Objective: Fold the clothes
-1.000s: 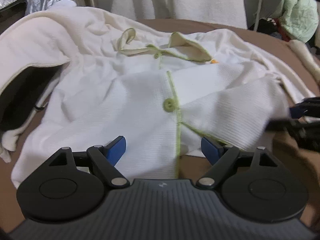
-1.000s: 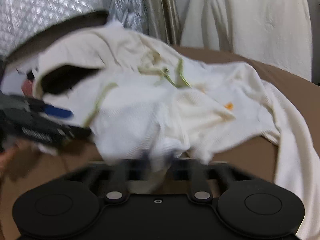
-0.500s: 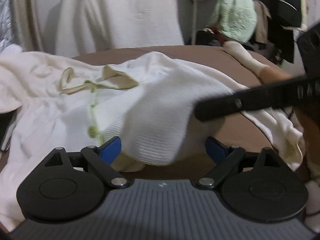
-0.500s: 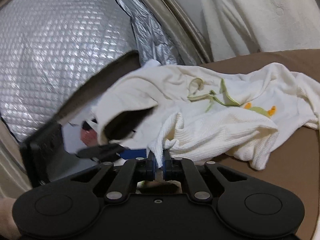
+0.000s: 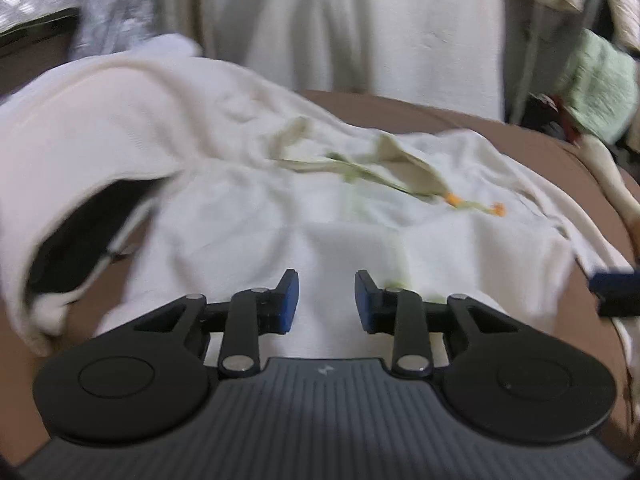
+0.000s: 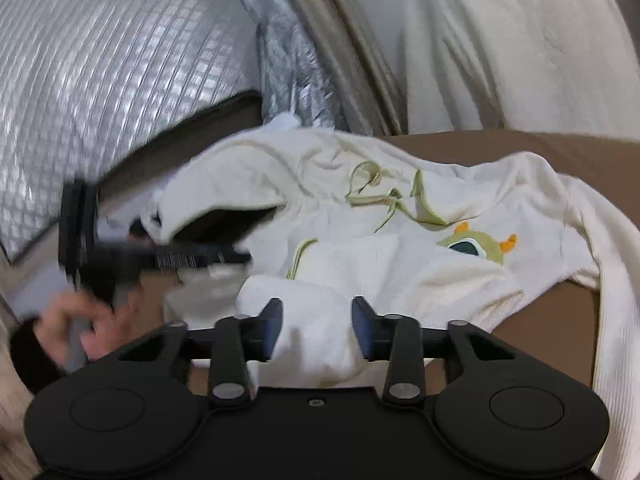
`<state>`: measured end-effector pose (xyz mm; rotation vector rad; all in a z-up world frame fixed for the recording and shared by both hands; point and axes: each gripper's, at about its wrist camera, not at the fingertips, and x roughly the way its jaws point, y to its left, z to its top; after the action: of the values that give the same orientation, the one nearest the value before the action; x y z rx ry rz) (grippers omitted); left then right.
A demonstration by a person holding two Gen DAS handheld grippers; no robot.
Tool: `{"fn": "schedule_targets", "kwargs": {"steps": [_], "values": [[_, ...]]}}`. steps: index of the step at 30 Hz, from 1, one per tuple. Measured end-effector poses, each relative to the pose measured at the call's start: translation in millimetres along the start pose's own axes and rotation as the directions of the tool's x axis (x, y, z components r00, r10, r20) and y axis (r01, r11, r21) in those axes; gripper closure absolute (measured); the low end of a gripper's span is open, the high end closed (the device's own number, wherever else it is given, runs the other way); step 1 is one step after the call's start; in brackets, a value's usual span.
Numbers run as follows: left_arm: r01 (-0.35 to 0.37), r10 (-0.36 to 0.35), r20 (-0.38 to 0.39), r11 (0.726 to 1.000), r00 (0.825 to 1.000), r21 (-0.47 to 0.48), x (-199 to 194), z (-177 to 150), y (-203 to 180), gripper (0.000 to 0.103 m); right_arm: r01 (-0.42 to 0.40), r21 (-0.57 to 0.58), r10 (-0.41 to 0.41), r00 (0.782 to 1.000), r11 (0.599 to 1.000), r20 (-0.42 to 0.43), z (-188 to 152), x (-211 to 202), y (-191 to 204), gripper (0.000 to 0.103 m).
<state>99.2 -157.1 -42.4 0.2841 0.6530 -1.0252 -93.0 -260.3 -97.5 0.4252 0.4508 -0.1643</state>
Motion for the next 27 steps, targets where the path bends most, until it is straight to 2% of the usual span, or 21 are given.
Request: {"fn": "schedule_targets", "kwargs": {"steps": [1, 4, 6, 7, 9, 10, 11, 12, 15, 17, 19, 21, 22, 23, 24, 25, 27], "values": [[-0.003, 0.003, -0.001, 1.000, 1.000, -0.027, -1, 2, 9, 0.073, 0.009, -0.031, -0.010, 1.000, 0.999, -0.026, -2, 5, 5, 0.052], [-0.011, 0.010, -0.005, 0.994, 1.000, -0.107, -5, 7, 36, 0.073, 0.031, -0.147, -0.049, 0.992, 0.989, -0.119, -14, 18, 20, 0.052], [0.024, -0.027, -0.026, 0.994, 0.999, -0.104, -4, 6, 35, 0.073, 0.037, -0.238, -0.084, 0.978, 0.970, -0.190, -26, 28, 33, 0.047], [0.045, -0.049, -0.036, 0.994, 0.998, -0.101, -4, 5, 30, 0.072, 0.045, -0.278, -0.109, 0.970, 0.960, -0.218, -32, 33, 37, 0.041], [0.108, -0.115, -0.066, 0.989, 0.991, -0.097, 1, 2, 19, 0.062, 0.071, -0.361, -0.176, 0.948, 0.930, -0.265, -45, 44, 43, 0.037], [0.140, -0.148, -0.082, 0.985, 0.986, -0.096, 4, 1, 14, 0.055, 0.112, -0.405, -0.235, 0.934, 0.907, -0.269, -51, 51, 46, 0.037], [0.174, -0.183, -0.096, 0.980, 0.978, -0.095, 6, -1, 8, 0.052, 0.155, -0.430, -0.287, 0.921, 0.889, -0.262, -54, 56, 46, 0.037], [0.206, -0.216, -0.112, 0.974, 0.970, -0.092, 8, -3, 3, 0.051, 0.191, -0.431, -0.320, 0.914, 0.882, -0.249, -56, 58, 44, 0.037], [0.275, -0.284, -0.157, 0.958, 0.946, -0.078, 15, -10, -9, 0.037, 0.226, -0.289, -0.297, 0.925, 0.930, -0.235, -44, 56, 26, 0.037], [0.280, -0.292, -0.211, 0.956, 0.933, -0.086, 21, -14, -13, 0.021, 0.220, -0.217, -0.268, 0.937, 0.951, -0.225, -37, 49, 18, 0.037], [0.283, -0.299, -0.264, 0.954, 0.917, -0.095, 26, -18, -17, 0.019, 0.233, -0.248, -0.287, 0.935, 0.940, -0.207, -38, 44, 19, 0.039], [0.286, -0.304, -0.317, 0.953, 0.898, -0.105, 32, -22, -21, 0.019, 0.254, -0.288, -0.315, 0.931, 0.923, -0.187, -39, 39, 21, 0.046], [0.287, -0.307, -0.343, 0.952, 0.888, -0.110, 35, -24, -23, 0.019, 0.255, -0.295, -0.316, 0.932, 0.921, -0.178, -38, 39, 22, 0.059], [0.288, -0.310, -0.369, 0.951, 0.876, -0.114, 38, -26, -26, 0.019, 0.256, -0.300, -0.315, 0.934, 0.919, -0.169, -37, 39, 23, 0.079], [0.292, -0.313, -0.367, 0.950, 0.876, -0.114, 37, -25, -27, 0.019, 0.256, -0.306, -0.315, 0.935, 0.917, -0.161, -36, 39, 24, 0.086], [0.297, -0.317, -0.358, 0.948, 0.878, -0.112, 35, -25, -28, 0.019, 0.265, -0.309, -0.322, 0.935, 0.913, -0.150, -34, 38, 25, 0.092], [0.327, -0.352, -0.362, 0.936, 0.863, -0.129, 34, -26, -29, 0.019, 0.278, -0.324, -0.333, 0.934, 0.904, -0.129, -32, 39, 26, 0.095]]}}
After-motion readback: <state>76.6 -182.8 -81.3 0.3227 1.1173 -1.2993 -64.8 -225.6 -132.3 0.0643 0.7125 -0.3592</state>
